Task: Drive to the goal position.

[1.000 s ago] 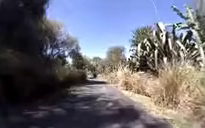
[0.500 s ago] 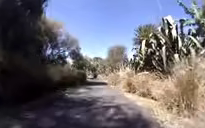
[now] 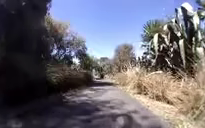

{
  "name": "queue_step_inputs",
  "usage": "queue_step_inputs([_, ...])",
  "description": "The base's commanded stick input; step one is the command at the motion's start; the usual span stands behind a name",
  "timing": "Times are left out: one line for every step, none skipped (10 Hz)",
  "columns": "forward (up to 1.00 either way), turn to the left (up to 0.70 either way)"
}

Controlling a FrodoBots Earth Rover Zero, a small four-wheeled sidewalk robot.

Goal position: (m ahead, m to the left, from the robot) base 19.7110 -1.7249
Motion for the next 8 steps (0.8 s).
queue_step_inputs([0.85, 0.00])
queue_step_inputs([0.85, 0.00])
queue_step_inputs([0.85, 0.00])
queue_step_inputs([0.85, 0.00])
queue_step_inputs([0.85, 0.00])
queue_step_inputs([0.85, 0.00])
queue_step_inputs([0.85, 0.00])
queue_step_inputs([0.85, 0.01])
